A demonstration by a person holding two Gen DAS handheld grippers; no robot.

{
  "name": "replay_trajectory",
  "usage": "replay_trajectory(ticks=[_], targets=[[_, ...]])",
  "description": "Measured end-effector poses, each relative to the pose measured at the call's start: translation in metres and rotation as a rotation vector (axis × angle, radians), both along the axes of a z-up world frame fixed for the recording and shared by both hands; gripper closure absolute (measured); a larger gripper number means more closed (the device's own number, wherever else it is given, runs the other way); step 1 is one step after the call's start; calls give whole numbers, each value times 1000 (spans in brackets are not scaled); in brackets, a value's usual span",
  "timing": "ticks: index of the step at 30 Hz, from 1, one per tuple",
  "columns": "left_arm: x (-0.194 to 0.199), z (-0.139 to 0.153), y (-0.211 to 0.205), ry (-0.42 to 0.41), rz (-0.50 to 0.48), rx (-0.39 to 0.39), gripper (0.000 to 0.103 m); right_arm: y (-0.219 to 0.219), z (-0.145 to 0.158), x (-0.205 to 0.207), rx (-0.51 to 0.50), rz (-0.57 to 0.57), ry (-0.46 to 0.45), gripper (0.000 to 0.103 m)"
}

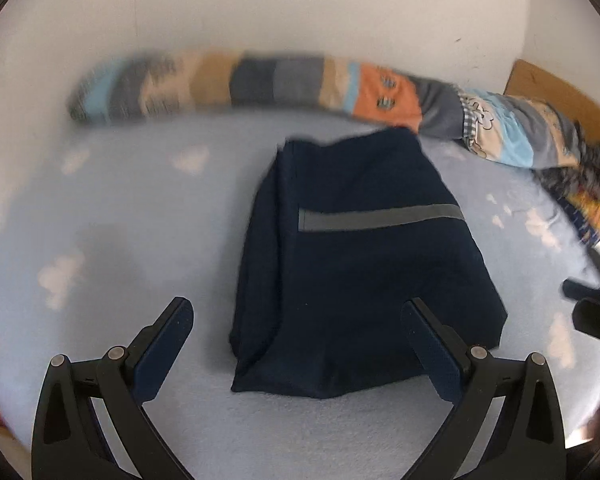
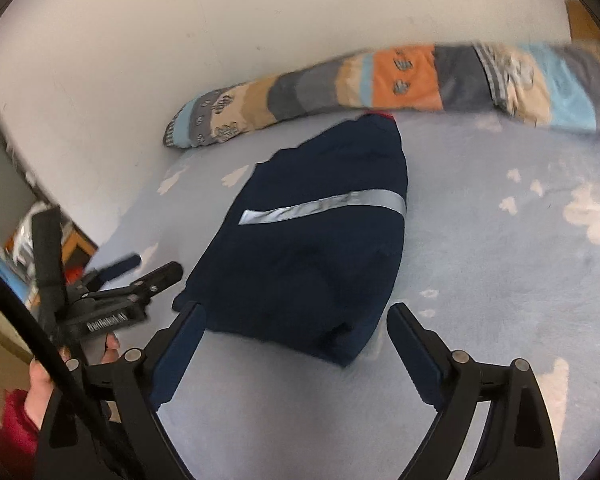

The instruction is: Fold large clothes

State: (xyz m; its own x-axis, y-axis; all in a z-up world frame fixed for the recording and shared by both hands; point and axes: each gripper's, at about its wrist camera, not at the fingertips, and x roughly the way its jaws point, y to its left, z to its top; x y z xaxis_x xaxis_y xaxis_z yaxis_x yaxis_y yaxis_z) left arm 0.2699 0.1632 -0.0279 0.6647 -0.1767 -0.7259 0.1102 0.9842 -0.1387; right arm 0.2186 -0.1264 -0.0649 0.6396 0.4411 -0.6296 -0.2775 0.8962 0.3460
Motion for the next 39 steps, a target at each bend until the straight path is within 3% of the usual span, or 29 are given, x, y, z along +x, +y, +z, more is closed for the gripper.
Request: replay_trajectory(ticks=[5,8,12,15,17,23,26,29,31,32,35,37,39], targets=[[61,-7,38,92,-2,-153,0,-23,-14,55,100,-21,65,8],[100,-31,54,194,-28,-303,0,-37,-26,89,160,-34,106,8],[136,-60,61,296,-53,-379,0,-51,-41,123,209,-37,147,8],[154,-76,61,327,-64,-376,0,-51,-54,145,229,-3,188,8],[165,-88,56,368,-113,-414,0,-49,-63,158,224,4,214,8],[177,-99,34,368,-189,-322,0,-34,-85,182,267,78,263,6],[180,-100,23,357,-232,-326,0,-22,-91,191,247,97,262,6],[184,-100,7,358,-301,-387,0,-13,-93,199,255,108,241,4],[189,-102,-6,360,-294,-315,0,-9,-93,203,241,110,245,4],[191,-103,-11,352,-291,-286,0,-6,-93,206,227,118,248,8],[193,-102,-16,330,-274,-271,4,2,-86,205,127,132,237,38],[192,-98,-14,310,-272,-266,16,-1,-82,201,139,126,230,52],[192,-95,-4,303,-253,-328,32,1,-72,193,134,124,203,60]])
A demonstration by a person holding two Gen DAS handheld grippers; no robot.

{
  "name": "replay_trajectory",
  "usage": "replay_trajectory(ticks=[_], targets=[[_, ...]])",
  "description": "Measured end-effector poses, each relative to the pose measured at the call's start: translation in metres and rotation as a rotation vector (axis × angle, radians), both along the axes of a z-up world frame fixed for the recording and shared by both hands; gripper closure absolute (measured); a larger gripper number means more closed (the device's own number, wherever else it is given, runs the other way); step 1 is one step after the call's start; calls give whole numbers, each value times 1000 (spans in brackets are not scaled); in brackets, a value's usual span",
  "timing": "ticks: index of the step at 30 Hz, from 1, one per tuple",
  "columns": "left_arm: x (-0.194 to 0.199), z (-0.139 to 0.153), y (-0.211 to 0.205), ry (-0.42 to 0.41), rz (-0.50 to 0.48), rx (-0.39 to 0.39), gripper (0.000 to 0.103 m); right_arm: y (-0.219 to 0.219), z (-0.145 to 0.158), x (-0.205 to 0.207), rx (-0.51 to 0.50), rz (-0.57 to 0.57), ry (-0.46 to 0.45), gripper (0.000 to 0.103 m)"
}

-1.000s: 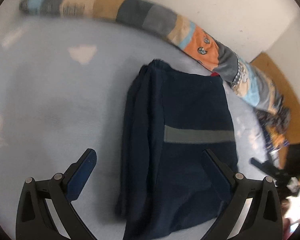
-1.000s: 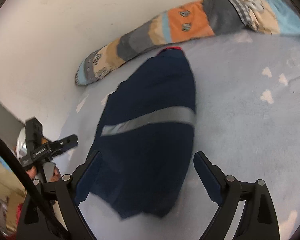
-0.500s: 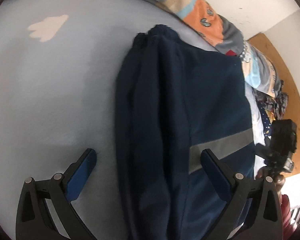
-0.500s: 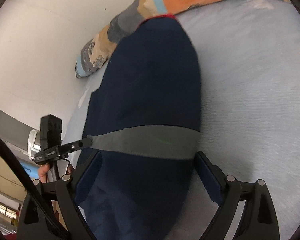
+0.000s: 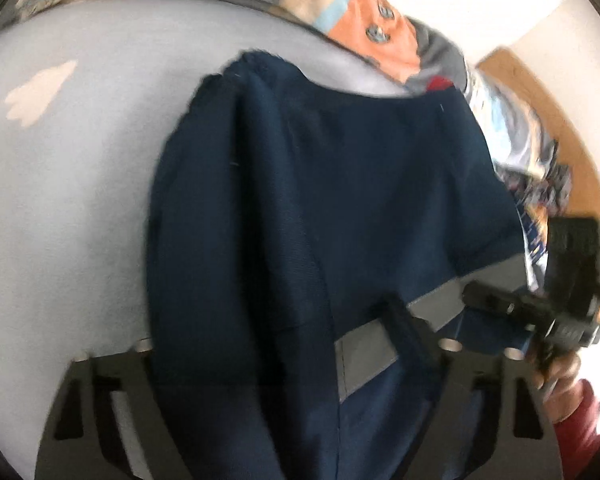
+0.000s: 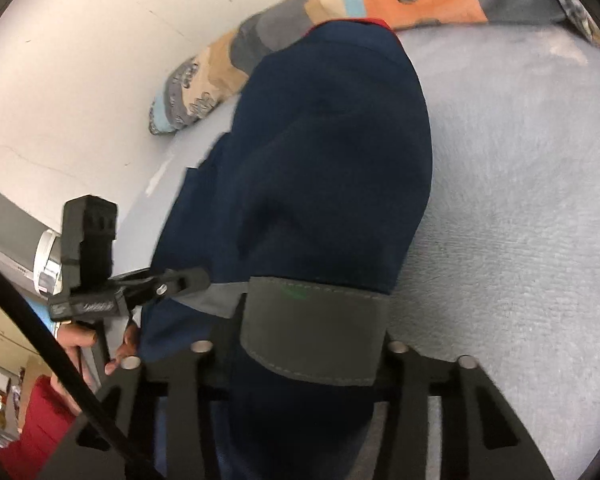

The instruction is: Fold large clothes

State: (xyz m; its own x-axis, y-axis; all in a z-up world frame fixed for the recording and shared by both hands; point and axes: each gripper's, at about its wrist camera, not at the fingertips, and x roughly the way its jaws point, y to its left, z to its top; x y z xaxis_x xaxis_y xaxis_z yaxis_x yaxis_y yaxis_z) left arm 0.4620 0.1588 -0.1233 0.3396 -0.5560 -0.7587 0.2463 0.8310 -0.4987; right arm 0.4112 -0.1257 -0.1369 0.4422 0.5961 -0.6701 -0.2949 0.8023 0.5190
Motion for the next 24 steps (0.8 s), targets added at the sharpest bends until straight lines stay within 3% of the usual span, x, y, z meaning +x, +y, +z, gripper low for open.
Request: replay_trajectory(ticks=[2,4,12,17,19,22,24], targets=[[-5,2,10,1,12,-35,47,-2,5,-12,12,-10,-8,63],[-12,2,15,17,5,-55,50,-4,10,-24,13,-17,-9,64],[-71,12,-26,26,-81,8,50,-13,27,-90,-4,-4,48,67],[-145,14,-63,20,-133,54,50,-37,26,-157,-16,18,75,67],[-179,15,-81,-10,-161,108,50,-49,22,-176,-30,17,91,67],[-203,12,-99,-81,-110,178,50,-59,7,-182,-58,-8,112,66],[-206,8,-101,-94,-77,217,46,-64,-12,-177,-65,-29,136,56]])
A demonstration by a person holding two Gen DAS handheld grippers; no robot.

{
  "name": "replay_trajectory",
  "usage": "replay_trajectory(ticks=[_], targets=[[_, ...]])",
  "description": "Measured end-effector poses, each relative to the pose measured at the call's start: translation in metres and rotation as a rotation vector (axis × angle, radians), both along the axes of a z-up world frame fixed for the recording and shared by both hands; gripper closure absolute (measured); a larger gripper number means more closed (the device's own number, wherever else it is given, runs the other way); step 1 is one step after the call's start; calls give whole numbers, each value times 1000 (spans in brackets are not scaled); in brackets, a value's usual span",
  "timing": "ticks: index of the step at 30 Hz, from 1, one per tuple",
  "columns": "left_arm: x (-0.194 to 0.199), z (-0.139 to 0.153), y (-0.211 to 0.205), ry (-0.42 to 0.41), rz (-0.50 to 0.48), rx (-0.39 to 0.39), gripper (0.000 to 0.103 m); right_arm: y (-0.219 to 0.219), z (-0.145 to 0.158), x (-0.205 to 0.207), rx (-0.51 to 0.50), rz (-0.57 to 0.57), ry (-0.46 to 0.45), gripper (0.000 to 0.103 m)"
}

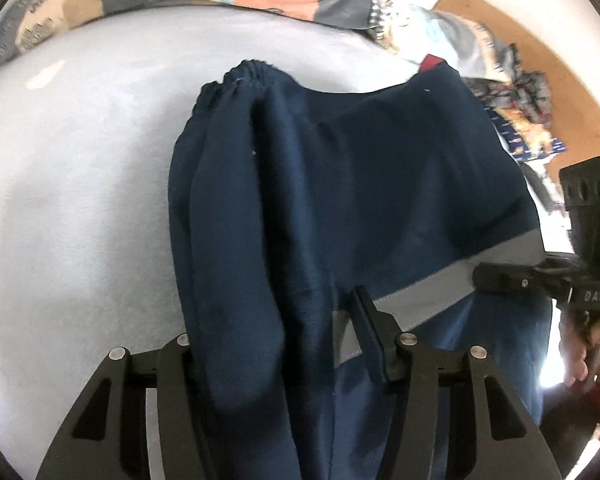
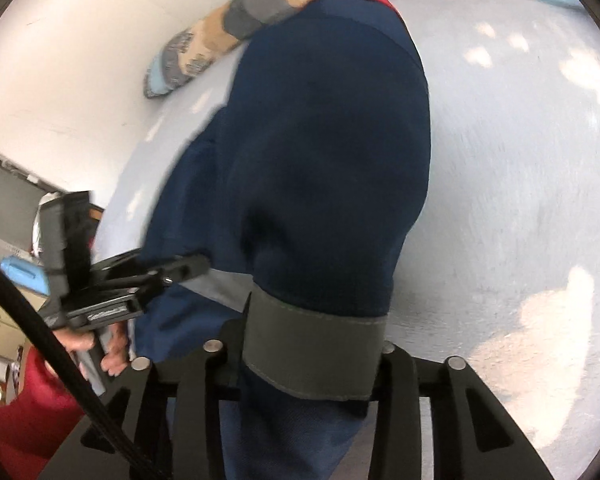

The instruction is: Fold large clothes

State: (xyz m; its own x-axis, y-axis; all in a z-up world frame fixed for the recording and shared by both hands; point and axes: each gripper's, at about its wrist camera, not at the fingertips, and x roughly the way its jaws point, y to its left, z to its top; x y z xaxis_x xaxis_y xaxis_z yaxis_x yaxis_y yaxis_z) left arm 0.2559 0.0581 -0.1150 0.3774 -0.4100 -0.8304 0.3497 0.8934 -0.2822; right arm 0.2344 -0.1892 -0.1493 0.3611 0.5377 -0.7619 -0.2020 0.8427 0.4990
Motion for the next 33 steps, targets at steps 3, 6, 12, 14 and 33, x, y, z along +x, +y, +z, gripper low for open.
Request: replay_trajectory(ticks=[3,6,12,14,33], targets=[[1,-2,11,2,72,-31,35,-5,-5,2,6,-37,14,46],[-11,18,22,-70,108,4,35,-8,18,-8,-78,-73,-27,43],[-71,65,32,-297,175,50,23,5,83,-76,-233,-133,-323,42],[-92,65,25,-336,170,95,22,22,89,-95,-255,-136,-372,42],[-177,29,18,-434,310,269,7,95,24,-177,-500,-239,-413,28]])
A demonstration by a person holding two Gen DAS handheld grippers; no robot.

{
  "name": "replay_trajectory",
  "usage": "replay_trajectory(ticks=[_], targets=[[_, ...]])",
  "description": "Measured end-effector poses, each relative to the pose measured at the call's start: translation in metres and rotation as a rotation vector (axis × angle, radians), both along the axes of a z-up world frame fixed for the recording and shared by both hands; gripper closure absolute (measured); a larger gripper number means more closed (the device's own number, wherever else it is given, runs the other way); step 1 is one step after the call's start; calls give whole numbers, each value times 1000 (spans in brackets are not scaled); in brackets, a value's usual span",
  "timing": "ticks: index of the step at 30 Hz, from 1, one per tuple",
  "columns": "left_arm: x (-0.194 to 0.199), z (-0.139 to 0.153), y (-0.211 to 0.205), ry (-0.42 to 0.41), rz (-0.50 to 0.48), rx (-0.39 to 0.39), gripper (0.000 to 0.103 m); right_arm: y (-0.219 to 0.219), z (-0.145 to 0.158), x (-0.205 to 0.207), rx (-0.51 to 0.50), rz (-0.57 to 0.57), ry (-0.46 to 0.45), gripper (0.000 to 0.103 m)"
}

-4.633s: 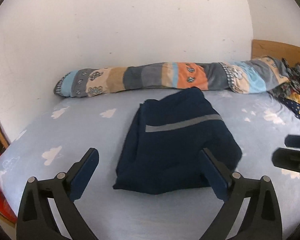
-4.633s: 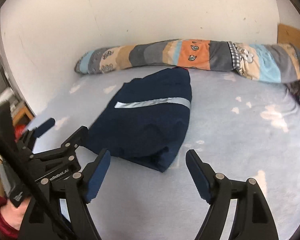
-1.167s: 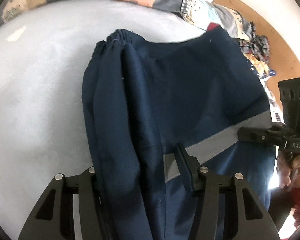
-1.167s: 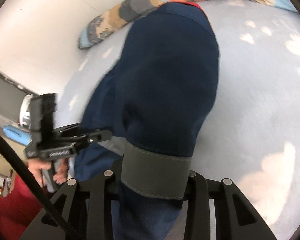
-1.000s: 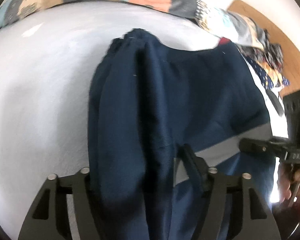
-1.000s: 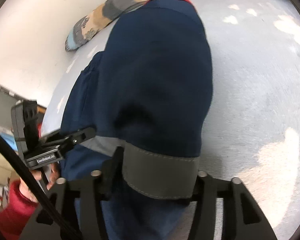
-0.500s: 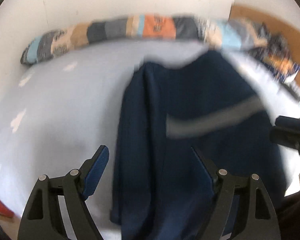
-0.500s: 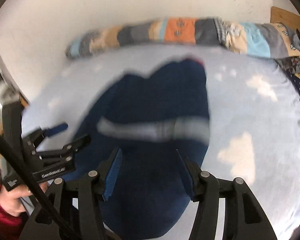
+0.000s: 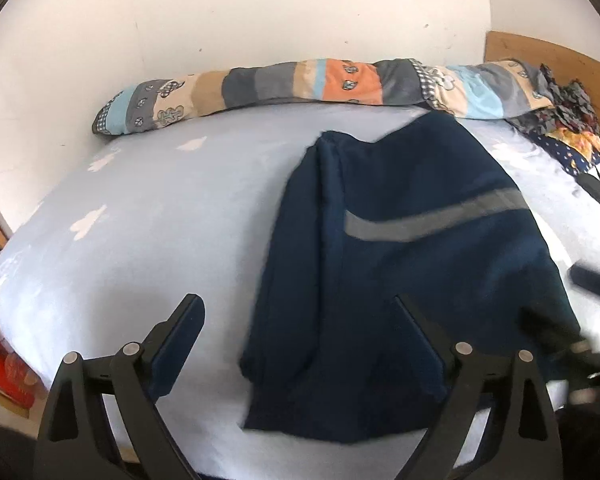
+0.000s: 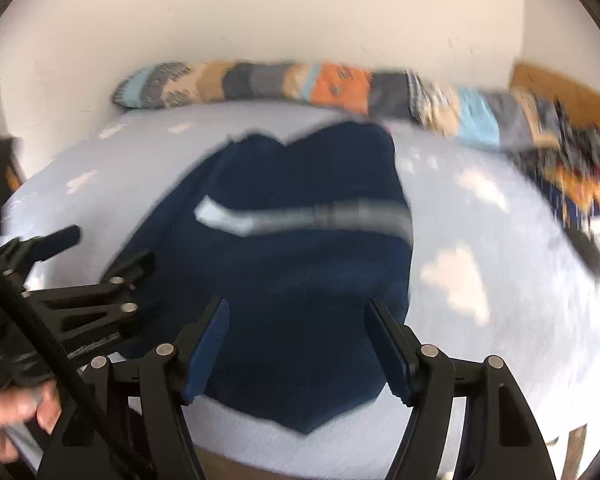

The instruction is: Fold large clothes

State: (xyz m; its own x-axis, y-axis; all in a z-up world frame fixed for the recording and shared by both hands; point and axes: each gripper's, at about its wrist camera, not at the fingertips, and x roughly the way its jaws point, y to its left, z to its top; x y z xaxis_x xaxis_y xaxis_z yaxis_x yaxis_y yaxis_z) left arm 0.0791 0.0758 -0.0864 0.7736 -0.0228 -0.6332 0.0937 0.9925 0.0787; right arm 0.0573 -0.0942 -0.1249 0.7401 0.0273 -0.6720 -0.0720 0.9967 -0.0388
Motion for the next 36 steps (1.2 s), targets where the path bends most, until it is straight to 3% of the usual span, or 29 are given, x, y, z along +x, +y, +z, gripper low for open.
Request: replay_trajectory(ticks=[2,5,9,14,18,36], targets=[[0,-15,-8,50,6,65,6,-1,-20,7,2,-11,84,24],[3,-25,-6,87,9,27,6,3,-20,-4,-80,7,64,24],[-5,-9,2,44,32,-4,6,-7,1,-20,38,-3,-24,23],[-22,10,14,-26,97,-51,0,-7,21,-37,26,-39,-164,19],[-21,13,16,-35,112,-68,0,-12,25,-41,74,-56,-200,18],[-2,-2,11,7,125,-68,0,-18,9,-21,111,-59,-123,18]])
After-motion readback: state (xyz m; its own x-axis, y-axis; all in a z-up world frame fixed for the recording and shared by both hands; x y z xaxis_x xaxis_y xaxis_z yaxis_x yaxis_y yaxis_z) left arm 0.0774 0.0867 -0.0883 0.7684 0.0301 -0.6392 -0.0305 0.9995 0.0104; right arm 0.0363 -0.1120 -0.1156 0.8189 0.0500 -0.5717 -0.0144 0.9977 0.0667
